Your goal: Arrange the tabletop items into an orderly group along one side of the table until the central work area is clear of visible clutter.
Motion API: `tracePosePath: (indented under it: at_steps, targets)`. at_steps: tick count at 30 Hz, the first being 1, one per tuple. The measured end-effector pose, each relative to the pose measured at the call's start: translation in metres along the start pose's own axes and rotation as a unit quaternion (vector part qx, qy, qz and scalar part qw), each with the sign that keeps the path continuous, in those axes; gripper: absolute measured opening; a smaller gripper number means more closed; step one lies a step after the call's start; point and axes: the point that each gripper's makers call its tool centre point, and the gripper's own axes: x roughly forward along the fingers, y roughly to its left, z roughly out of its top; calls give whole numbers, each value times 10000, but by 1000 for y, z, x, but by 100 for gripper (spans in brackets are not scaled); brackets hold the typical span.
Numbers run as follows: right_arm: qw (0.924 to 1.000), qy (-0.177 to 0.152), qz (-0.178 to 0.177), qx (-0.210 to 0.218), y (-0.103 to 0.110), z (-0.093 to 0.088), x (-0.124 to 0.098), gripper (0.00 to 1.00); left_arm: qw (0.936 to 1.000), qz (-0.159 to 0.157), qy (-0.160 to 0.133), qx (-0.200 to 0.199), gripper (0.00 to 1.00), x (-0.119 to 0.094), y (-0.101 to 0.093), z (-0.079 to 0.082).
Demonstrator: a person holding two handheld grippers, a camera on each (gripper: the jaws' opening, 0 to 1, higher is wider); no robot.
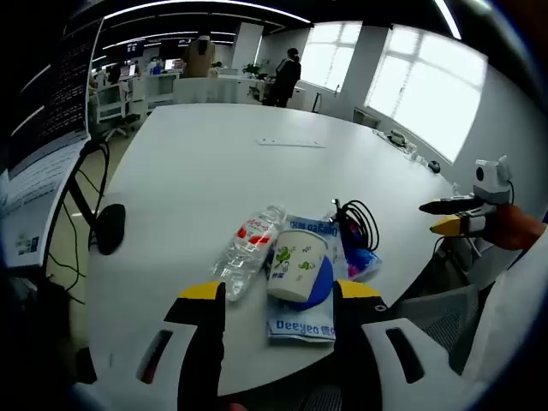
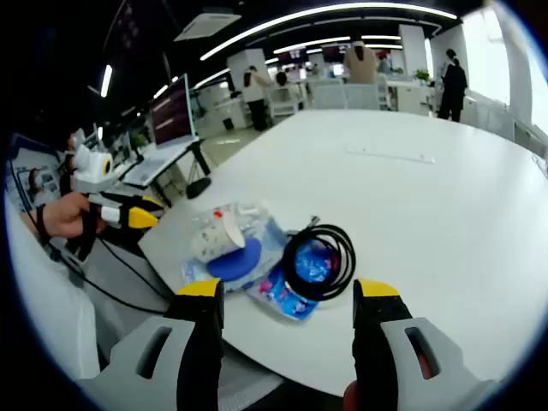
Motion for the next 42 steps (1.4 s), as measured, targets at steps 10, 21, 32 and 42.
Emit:
tracePosePath:
  at_steps: [10,21,32,42]
  targets:
    - [10000,54,44,64,1,-6,1,59,10000,22,1,-91,49,4,-3,6]
    - [9999,-21,-32,140,-3,-7,-5,59,10000,-65,9,-29,48,9,-11,9]
    - [9998,-55,-121,179,-5,-10,-12,59,9999,-118,16,-1,48,9,-16,7]
    - [9997,-25,-117,208,-5,-11,-10,58,9999,-107,61,-5,47,10,-13,5]
